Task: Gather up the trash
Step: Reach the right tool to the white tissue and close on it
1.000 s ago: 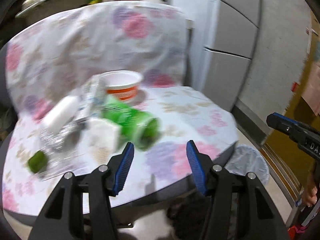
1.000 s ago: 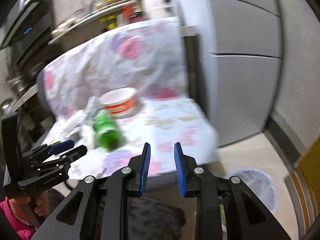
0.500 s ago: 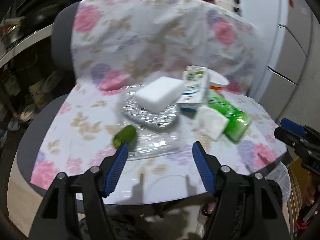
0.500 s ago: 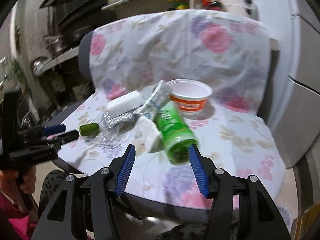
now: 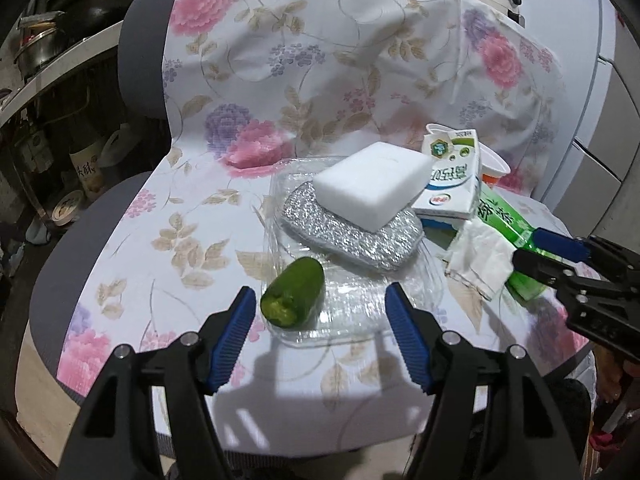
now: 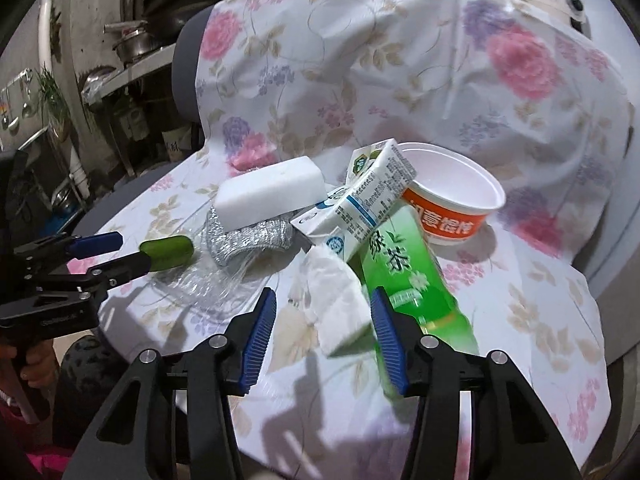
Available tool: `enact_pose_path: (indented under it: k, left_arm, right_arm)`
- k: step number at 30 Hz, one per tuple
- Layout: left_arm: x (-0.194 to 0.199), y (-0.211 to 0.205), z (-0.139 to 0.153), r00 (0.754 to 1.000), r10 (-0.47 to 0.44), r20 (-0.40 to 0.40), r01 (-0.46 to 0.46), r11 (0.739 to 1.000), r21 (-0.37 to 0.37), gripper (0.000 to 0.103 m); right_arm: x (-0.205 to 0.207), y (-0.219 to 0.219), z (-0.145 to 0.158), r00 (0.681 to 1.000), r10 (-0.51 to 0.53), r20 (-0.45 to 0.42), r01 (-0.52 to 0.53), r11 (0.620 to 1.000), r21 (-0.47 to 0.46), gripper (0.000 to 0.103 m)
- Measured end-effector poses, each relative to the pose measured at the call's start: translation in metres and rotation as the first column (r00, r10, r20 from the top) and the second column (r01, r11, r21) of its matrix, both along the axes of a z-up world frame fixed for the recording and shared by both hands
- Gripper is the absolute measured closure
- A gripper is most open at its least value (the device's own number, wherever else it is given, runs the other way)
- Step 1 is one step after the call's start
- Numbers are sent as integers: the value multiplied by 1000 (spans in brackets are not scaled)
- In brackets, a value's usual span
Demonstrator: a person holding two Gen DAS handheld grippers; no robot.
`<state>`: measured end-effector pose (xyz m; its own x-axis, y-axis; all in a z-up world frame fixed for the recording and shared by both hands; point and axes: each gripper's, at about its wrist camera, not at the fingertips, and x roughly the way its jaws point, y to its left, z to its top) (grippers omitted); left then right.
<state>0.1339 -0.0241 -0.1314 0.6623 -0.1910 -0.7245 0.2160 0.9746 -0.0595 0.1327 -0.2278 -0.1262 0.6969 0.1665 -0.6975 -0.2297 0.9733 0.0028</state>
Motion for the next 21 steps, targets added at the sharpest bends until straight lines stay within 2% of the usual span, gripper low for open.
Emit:
enact_pose_path:
  k: [1,3,11,14,17,19,20,21]
  left_arm:
    - [2,0,0,1000,2,1,-2,1000,0,37]
    - [5,2,0,1000,6,4,-6,1000,-1,37]
    - [9,9,-1,1000,17,0,-17,1000,-8,37]
    - [7,12,0,1000,22,2,-22,1000,-10,37]
    - [6,14,1,1000,25,4,-25,1000,-9,37]
    - [6,16,2,1000,27,6,-27,1000,-10,37]
    - [6,17,2,1000,25,7,-25,1000,-9,37]
    - [6,17,3,1000,25,9,-25,1000,-5,37]
  right_arm:
    - [5,1,-1,1000,3,-5,-3,1000,-7,64]
    - [16,2,-3,1000,11,-12,-11,1000,-29,67]
    - [49,6,-17,994,37,-101,-45,996,-73,67]
    - [47,8,-25,988,52,-143,-64,994,-84,67]
    - [35,17,-30,987,70,-143,-91,984,-151,66]
    - [27,21,-28,988,79,-134,-101,981,-164,67]
    - [23,22,-27,988,86,-130,-107,981,-164,68]
    - [17,24,-23,988,93,-121,-112,980,-166,75]
